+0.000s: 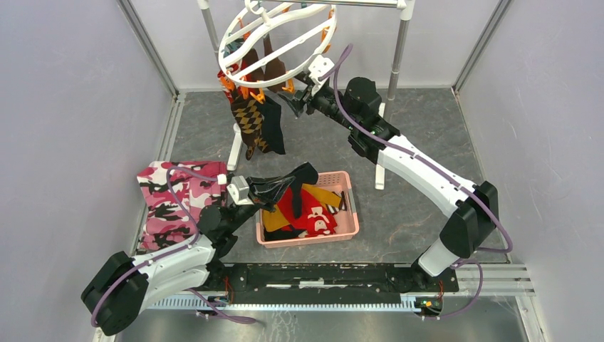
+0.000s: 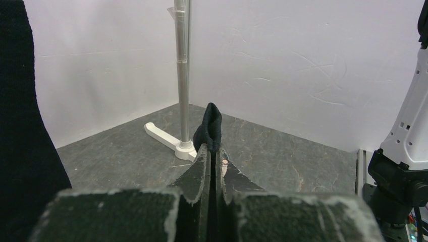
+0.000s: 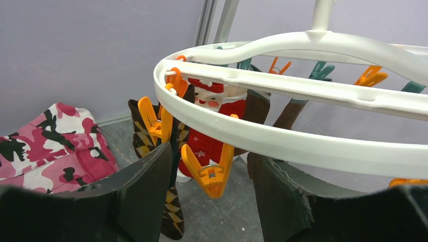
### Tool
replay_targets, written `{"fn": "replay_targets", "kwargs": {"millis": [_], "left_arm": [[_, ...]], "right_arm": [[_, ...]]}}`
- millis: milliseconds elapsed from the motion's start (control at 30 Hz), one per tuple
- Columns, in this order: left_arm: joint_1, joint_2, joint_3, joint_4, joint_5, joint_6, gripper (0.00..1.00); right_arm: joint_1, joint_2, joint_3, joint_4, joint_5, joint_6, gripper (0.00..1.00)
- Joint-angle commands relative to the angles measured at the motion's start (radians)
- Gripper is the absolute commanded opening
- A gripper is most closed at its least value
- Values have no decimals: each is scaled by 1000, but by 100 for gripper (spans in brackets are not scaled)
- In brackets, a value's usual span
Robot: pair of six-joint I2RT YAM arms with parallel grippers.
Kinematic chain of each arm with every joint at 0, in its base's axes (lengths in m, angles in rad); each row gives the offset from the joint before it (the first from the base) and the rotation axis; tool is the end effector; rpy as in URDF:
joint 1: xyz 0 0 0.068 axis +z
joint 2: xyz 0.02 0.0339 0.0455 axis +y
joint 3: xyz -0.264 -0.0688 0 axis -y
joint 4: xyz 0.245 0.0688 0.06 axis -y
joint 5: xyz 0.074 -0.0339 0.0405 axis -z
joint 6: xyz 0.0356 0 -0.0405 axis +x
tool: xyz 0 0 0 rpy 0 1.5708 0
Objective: Clip the socks to the hanger
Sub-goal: Open the clamp at the hanger.
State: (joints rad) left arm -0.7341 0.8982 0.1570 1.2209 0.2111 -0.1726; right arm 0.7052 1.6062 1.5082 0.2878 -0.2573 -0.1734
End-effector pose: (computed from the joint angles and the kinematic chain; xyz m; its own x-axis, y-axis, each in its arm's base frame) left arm 0.1237 -0.1216 0.2491 0.2013 -0.4079 -0.8906 0.8401 0.5394 -0.0571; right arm 0.2877 0.2568 0.4335 0.2825 0.0213 -0.9590 -0.7801 0.5869 -0.2167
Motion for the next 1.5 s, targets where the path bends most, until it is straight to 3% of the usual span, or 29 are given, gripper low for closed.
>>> {"fn": "replay_targets", "kwargs": {"millis": [0, 433, 667, 867, 1067, 1300, 1467], "left_arm": [[6, -13, -4, 22, -14, 47, 2], [6, -21, -4, 15, -17, 48, 2], [7, -19, -2, 14, -18, 48, 2], [7, -17, 1, 14, -22, 46, 2], [14, 8, 39, 13, -28, 10, 2], [41, 87, 130, 7, -128, -17, 2], [103, 163, 212, 22, -88, -36, 2]], "right_arm": [[6, 16, 47, 47, 14, 42, 63], [8, 29, 63, 51, 9, 51, 53], [8, 32, 70, 54, -4, 57, 42], [8, 23, 62, 53, -35, 52, 21], [8, 8, 51, 44, -71, 49, 8], [8, -3, 42, 27, -81, 52, 3], [6, -13, 33, 19, -105, 54, 2]]}}
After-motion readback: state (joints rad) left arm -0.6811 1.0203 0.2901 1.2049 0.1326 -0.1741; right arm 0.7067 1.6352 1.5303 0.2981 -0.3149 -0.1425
